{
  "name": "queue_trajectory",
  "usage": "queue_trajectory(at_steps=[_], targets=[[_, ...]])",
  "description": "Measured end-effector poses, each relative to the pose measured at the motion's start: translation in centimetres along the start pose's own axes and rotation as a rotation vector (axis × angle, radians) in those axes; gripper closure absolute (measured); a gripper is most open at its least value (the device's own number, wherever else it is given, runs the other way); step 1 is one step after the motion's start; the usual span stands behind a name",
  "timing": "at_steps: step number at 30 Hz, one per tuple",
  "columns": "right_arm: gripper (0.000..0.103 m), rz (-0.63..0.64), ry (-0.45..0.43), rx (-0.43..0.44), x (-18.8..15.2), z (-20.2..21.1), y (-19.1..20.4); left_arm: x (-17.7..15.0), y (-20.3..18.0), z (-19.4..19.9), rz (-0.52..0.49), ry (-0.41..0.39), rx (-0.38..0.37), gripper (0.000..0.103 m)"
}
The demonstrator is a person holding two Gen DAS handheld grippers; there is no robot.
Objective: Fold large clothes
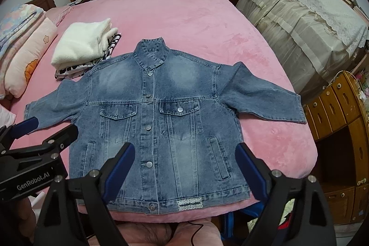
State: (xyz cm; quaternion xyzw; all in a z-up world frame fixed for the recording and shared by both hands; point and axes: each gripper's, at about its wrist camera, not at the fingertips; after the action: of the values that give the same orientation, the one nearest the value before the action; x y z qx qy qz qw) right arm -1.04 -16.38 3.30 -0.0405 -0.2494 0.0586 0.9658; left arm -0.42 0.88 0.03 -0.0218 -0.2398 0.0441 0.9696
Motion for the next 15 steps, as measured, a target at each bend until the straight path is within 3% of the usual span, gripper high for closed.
queue_trajectory(at_steps=[15], targets=[[0.014, 0.030, -0.005, 0.006, 0.81, -0.04, 0.65, 0.21, 0.97, 0.69, 0.032, -0.018, 0.008, 0.007]])
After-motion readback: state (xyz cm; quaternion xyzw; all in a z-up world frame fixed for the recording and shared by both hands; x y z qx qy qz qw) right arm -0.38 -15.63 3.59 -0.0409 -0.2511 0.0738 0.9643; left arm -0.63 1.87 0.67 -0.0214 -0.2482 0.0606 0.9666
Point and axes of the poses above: each gripper's, at about its wrist camera, not at the fingertips, and z roughly against the way its jaws point, y to its left, x to its top, and after that the axes turned 1 degree about -y, right-handed
